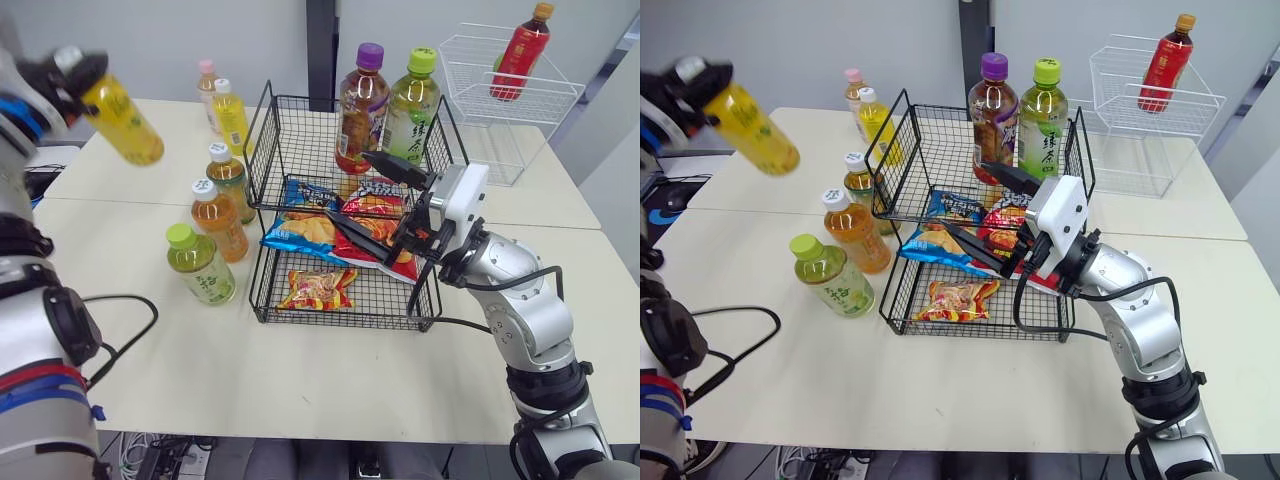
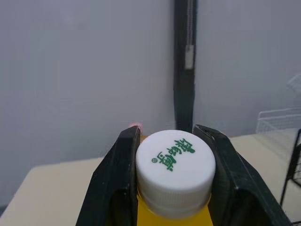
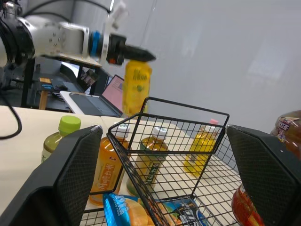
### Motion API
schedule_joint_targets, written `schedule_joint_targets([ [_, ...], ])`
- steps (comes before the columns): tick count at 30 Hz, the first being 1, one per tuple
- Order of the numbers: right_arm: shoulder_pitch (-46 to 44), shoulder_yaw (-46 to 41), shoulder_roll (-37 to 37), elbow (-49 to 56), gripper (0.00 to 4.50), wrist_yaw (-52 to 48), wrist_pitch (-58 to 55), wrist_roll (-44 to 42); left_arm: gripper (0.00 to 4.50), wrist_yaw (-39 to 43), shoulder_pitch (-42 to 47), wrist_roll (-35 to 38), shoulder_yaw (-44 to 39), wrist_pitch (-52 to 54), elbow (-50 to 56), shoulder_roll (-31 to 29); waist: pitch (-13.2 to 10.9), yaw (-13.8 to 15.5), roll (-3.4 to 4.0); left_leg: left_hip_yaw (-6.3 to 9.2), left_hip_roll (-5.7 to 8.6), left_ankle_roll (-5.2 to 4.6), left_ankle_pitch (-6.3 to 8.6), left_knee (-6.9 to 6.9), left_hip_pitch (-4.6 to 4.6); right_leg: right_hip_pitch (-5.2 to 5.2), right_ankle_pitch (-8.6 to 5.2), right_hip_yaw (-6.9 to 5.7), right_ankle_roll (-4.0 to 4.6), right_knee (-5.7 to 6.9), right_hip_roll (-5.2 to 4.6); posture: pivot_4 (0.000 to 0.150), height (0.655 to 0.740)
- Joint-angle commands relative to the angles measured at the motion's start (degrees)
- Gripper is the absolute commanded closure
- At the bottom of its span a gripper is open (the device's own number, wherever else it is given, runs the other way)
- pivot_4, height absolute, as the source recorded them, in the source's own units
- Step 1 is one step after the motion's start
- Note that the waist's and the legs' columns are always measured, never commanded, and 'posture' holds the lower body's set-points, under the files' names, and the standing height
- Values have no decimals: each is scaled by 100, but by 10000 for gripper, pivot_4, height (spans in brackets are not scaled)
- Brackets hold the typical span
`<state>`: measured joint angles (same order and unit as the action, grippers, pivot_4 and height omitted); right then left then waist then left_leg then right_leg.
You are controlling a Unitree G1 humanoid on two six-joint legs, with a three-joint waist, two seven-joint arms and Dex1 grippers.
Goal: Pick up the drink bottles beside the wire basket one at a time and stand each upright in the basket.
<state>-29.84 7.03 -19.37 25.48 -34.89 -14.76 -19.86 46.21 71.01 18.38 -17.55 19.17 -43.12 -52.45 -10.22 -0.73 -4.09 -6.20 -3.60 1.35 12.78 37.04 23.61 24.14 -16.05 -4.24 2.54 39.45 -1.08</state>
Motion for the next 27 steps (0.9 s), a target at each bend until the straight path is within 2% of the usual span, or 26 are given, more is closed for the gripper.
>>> schedule_joint_targets([
  [1,16,-237,2,119,0,104,224,40,31233,212,774,271,148,540,652,7,0,20,0,0,0,0,0,2,-1,0,0,1,0,2,0,1500,7400],
  [5,67,-210,78,189,0,224,240,122,31233,452,1549,256,494,938,672,366,0,37,1,2,-1,-1,-1,4,-4,0,-3,0,-4,13,1,1500,7400],
  [10,198,-228,67,344,0,367,221,201,31233,832,1997,211,853,1114,624,853,-4,34,7,-2,0,0,-2,5,-6,1,-9,6,-15,19,1,1500,7400],
  [18,406,-183,87,669,0,653,83,316,31233,1300,2123,42,1157,831,110,1348,-18,-96,28,-8,-1,9,-8,4,-17,8,-3,18,-1,43,4,1500,7400],
  [27,550,-159,57,896,0,813,-107,384,31233,1417,1929,-148,1297,722,-168,1744,-20,-98,32,-11,1,10,-10,7,-19,9,-12,23,-17,49,4,1500,7400],
])
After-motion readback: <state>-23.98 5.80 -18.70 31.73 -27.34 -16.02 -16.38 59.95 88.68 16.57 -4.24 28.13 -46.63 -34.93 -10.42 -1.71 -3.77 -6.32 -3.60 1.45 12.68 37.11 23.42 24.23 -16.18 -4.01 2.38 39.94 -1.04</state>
